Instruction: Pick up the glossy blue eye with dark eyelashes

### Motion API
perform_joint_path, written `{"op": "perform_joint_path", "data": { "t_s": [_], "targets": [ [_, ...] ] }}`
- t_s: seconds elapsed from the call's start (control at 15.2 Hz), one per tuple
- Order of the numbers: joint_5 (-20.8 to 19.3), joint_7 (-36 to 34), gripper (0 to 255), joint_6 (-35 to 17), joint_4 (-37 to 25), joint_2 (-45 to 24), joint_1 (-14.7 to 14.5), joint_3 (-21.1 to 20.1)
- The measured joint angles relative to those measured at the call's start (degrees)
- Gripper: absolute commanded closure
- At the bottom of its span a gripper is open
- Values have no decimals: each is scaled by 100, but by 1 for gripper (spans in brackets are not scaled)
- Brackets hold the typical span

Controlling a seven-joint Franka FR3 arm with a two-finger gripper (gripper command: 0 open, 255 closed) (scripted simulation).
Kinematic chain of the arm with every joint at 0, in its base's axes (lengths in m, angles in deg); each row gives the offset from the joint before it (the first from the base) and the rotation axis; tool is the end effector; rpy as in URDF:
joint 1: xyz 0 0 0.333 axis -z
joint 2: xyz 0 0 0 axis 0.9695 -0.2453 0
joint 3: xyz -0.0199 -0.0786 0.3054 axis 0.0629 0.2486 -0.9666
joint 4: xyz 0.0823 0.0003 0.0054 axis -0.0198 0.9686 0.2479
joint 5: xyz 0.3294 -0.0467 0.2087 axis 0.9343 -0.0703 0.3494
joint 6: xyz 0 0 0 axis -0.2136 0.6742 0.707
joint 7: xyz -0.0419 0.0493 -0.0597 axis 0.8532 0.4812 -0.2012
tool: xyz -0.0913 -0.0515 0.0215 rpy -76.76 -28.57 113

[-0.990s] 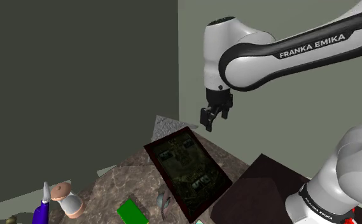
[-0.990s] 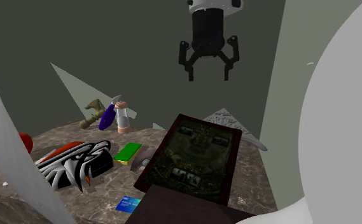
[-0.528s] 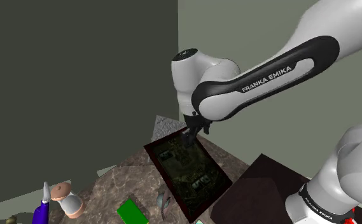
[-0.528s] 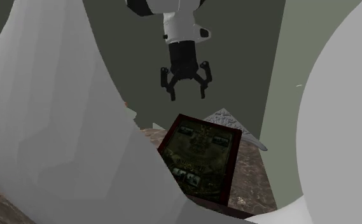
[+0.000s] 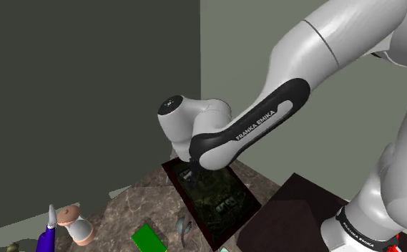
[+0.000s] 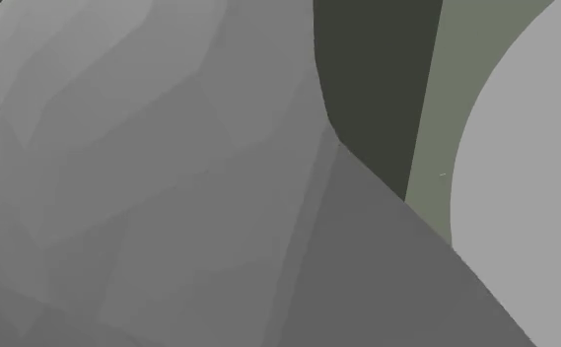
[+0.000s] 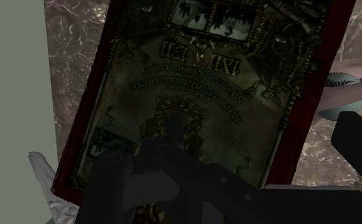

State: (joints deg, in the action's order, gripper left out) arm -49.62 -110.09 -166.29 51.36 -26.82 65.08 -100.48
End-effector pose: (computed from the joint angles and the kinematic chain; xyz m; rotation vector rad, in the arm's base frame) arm 0.4360 0.3005 0.2893 2.8733 0.2260 -0.1753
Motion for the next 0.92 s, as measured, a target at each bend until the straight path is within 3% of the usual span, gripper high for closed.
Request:
{"op": "perform_joint_path", "data": {
  "t_s": [0.53, 0.92],
  "targets": [
    [-1055, -814, 0, 247, -1388, -1958, -867, 201],
    [-1494, -1028, 0, 676, -2772, -3401, -1618, 438]
  ]
}}
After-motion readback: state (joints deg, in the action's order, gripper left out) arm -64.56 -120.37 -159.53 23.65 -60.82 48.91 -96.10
